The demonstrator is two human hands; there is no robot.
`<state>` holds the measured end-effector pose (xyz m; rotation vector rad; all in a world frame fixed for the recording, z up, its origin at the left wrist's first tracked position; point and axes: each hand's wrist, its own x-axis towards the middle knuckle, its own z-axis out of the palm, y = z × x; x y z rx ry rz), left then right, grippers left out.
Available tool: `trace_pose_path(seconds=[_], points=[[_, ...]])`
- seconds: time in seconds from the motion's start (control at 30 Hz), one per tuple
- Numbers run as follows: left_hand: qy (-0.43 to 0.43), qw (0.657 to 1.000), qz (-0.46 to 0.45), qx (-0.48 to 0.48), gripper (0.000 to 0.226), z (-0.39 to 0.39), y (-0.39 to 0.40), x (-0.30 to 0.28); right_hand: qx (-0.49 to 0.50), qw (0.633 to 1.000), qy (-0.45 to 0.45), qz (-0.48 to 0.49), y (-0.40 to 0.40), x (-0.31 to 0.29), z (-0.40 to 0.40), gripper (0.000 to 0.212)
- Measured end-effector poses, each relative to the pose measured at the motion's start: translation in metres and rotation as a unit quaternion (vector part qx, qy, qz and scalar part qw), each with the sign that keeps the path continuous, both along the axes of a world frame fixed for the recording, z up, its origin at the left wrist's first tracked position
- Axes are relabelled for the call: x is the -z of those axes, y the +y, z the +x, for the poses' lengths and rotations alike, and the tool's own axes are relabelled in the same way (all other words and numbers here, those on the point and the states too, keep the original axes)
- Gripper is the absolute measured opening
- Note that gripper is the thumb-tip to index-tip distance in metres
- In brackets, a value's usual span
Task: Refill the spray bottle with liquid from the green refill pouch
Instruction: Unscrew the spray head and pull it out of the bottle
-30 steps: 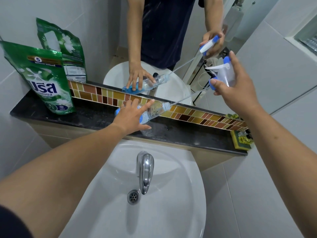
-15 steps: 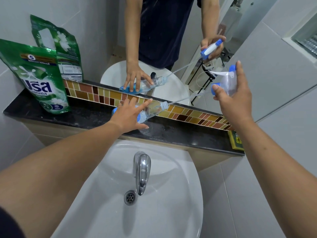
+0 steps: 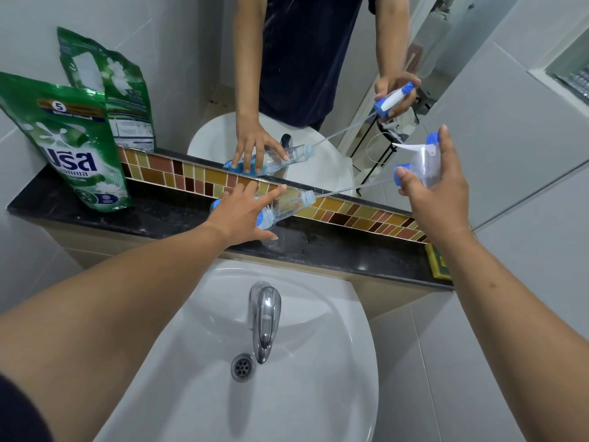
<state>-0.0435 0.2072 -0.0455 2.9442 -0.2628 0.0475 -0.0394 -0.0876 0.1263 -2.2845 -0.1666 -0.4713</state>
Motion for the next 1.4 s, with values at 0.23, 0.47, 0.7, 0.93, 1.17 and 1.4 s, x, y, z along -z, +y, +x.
trace_pose_path(seconds=[0.23, 0.47, 0.7, 0.93, 1.17, 1.4], points=[[-0.006, 1.000, 0.012, 0.005, 0.107, 0.001, 0.001, 0.000, -0.004, 1.000, -0.006, -0.008, 0.001, -0.002, 0.000, 0.084], [-0.007, 1.000, 0.012, 0.003, 0.106, 0.000, 0.000, -0.001, 0.002, 1.000, -0.011, -0.015, 0.000, -0.006, -0.001, 0.085], [-0.030, 0.999, 0.028, 0.012, 0.102, -0.002, -0.001, 0.002, -0.004, 1.000, -0.012, -0.021, 0.000, -0.010, -0.003, 0.084], [-0.032, 0.999, 0.017, 0.012, 0.100, -0.003, -0.003, 0.001, 0.005, 1.000, -0.022, -0.014, 0.000, -0.011, -0.002, 0.085], [-0.044, 0.999, 0.013, 0.019, 0.101, -0.002, -0.002, 0.002, 0.011, 0.999, -0.010, 0.034, 0.000, -0.004, -0.002, 0.085], [-0.082, 0.996, -0.009, 0.033, 0.104, -0.002, -0.006, 0.004, -0.012, 0.999, -0.001, 0.051, 0.009, 0.000, 0.000, 0.084]])
